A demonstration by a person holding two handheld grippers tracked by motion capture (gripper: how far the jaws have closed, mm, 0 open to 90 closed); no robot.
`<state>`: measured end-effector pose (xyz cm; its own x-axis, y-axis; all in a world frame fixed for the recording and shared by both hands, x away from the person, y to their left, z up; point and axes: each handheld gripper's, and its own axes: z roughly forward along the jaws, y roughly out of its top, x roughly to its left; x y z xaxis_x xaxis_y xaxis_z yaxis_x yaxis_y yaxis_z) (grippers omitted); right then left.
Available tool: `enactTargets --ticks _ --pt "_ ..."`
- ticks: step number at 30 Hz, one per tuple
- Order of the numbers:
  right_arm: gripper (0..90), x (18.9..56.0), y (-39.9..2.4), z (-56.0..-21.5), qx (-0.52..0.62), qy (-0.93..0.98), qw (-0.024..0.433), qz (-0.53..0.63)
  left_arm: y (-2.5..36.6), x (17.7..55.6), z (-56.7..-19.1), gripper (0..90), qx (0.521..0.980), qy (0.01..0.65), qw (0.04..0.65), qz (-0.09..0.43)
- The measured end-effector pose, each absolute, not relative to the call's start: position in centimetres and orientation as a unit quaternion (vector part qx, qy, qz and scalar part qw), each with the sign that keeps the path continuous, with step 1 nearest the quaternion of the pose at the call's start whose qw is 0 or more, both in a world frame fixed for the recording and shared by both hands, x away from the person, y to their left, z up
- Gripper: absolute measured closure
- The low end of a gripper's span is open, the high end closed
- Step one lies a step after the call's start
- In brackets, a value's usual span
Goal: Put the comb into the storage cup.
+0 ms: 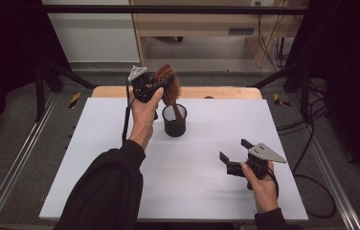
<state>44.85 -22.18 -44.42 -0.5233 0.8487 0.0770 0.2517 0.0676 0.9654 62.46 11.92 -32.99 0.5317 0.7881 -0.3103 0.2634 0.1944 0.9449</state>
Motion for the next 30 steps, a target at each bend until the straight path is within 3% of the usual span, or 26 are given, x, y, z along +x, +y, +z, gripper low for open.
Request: enactTargets --ticks 30 --pt "3.6 44.8 -21.9 -44.5 0.400 0.684 0.266 0.549 11.1 62.1 -35.4 50.6 0.616 0.439 0.623 0.200"
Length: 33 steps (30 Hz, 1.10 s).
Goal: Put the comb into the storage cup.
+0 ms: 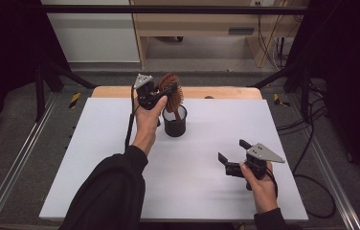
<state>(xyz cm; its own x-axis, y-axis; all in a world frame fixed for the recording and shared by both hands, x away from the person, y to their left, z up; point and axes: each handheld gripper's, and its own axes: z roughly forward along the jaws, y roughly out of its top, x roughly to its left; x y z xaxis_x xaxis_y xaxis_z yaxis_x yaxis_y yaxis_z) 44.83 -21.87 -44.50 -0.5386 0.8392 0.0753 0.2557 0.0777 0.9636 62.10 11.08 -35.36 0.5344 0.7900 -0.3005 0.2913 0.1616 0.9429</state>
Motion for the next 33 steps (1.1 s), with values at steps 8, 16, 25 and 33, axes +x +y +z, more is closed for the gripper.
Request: enactTargets --ticks 8,16,25,33 --pt "3.6 44.9 -21.8 -44.5 0.399 0.685 0.266 0.549 11.1 62.2 -35.6 50.6 0.613 0.440 0.626 0.198" --pt "3.6 44.8 -21.8 -44.5 0.399 0.686 0.266 0.548 11.2 62.3 -35.7 50.5 0.613 0.438 0.627 0.198" --pt "3.6 44.9 -21.6 -44.6 0.398 0.686 0.266 0.548 11.6 62.5 -35.8 50.2 0.618 0.431 0.629 0.193" --pt "3.6 44.9 -21.5 -44.6 0.398 0.686 0.265 0.548 12.3 63.0 -36.0 49.5 0.618 0.432 0.631 0.183"
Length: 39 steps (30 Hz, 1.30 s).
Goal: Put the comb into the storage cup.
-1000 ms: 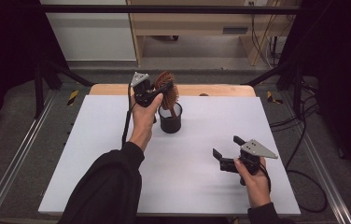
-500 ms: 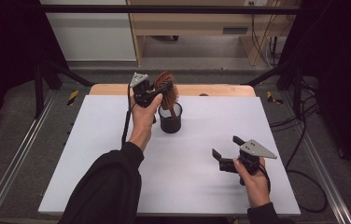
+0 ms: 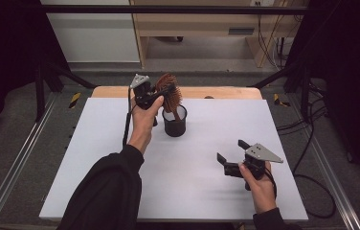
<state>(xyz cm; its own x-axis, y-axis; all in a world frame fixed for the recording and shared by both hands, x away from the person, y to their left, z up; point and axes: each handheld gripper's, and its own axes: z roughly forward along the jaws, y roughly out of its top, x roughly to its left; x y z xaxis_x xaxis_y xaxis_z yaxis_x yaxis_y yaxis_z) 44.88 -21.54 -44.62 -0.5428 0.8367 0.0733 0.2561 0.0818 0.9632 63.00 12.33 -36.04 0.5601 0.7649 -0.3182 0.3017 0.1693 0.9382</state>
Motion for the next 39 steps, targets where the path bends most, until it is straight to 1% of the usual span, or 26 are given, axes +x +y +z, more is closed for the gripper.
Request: enactTargets --ticks 39 --pt "3.6 45.0 -21.4 -44.8 0.396 0.691 0.264 0.545 13.8 64.0 -36.6 46.9 0.623 0.431 0.629 0.176"
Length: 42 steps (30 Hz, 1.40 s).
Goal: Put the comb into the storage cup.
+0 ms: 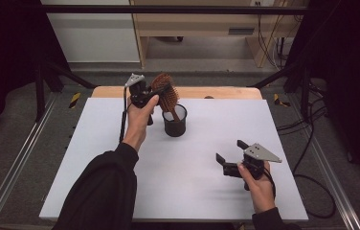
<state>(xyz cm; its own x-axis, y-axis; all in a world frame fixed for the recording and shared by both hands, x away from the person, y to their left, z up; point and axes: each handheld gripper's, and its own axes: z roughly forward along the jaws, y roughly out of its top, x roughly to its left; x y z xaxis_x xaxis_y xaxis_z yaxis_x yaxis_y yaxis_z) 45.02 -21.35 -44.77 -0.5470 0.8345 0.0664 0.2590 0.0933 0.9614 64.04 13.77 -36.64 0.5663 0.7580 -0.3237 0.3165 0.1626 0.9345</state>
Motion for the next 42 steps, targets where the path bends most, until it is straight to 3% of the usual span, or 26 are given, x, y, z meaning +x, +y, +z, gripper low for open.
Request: enactTargets --ticks 42 --pt "3.6 45.00 -21.15 -44.78 0.393 0.693 0.263 0.544 14.40 64.52 -37.07 42.6 0.624 0.440 0.618 0.188"
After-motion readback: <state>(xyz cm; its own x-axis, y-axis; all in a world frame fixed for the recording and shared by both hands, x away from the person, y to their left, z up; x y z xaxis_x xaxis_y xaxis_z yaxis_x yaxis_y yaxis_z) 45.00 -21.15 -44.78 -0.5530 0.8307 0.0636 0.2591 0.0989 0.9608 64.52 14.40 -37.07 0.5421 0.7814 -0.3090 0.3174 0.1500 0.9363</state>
